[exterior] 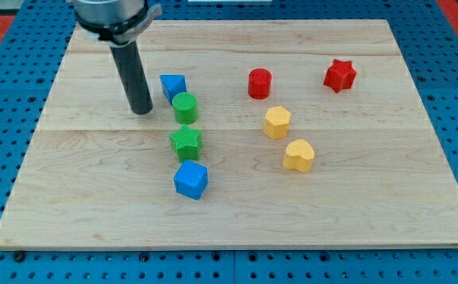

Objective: Move the red star above the red circle

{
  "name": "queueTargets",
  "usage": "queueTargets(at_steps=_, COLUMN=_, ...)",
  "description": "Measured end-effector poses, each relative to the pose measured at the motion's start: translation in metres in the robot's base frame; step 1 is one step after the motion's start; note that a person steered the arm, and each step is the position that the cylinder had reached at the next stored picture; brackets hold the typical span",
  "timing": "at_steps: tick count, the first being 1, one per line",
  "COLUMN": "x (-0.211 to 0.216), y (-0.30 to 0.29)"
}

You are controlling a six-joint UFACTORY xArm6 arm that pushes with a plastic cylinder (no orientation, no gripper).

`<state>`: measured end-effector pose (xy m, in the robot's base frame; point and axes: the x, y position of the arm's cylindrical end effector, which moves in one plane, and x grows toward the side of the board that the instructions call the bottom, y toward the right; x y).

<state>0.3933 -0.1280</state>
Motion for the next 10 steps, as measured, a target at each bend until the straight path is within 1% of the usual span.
queueTargets(at_steps=1, x=-0.032, y=0.031)
queueTargets(at_steps=2, x=-0.041, y=0.031)
queueTargets(at_steps=3, x=-0.031, y=0.009)
queueTargets(at_steps=4, x=0.01, y=-0.025)
queueTargets(at_steps=5, x=0.036, y=-0.029)
queueTargets(at_steps=6, x=0.102, y=-0.036)
queueTargets(at_steps=8, x=0.211, y=-0.034)
queueTargets(at_steps=9, x=0.224, y=-0.003)
queueTargets(at_steps=10, x=0.223, y=0.101)
